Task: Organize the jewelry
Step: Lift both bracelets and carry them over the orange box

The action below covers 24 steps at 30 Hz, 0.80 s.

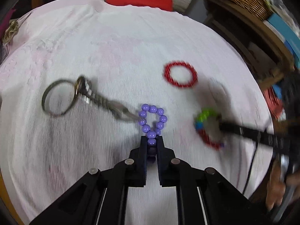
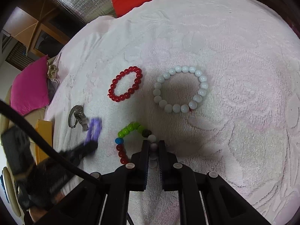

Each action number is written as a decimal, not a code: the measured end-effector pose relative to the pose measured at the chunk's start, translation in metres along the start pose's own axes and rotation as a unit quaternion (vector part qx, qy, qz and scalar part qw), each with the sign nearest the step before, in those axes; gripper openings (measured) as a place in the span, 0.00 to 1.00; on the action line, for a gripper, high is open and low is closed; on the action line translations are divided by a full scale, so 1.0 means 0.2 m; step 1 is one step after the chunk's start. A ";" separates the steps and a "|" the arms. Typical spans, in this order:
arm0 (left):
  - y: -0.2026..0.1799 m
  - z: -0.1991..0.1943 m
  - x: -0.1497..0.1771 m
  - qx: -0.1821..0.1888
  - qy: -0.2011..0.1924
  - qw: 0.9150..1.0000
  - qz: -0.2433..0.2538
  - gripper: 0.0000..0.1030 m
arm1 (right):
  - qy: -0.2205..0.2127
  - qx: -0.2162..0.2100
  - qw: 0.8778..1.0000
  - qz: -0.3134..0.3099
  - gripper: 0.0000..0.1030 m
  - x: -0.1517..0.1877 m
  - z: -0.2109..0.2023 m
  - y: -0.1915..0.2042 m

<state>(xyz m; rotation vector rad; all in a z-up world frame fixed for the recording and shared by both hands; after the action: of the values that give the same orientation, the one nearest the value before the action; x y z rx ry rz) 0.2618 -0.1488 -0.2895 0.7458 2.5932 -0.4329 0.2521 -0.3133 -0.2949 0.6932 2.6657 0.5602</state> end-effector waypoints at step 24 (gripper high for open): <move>-0.08 -0.16 0.25 -0.027 -0.029 0.999 -0.001 0.09 | -0.089 0.039 0.991 -0.097 0.10 0.04 -0.03 0.16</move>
<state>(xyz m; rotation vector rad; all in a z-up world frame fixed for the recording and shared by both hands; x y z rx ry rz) 0.2040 -0.1277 -0.2823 0.7018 2.5421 -0.3791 0.2549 -0.2844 -0.2772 0.4734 2.5601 0.3276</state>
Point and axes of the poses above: each gripper's, at about its wrist camera, not at the fingertips, and z roughly the way its jaws point, y to its left, x to its underside, the point moved 7 cm from there along z, roughly the way its jaws point, and after that the axes turned 9 degrees about z, right-handed, at the moved point
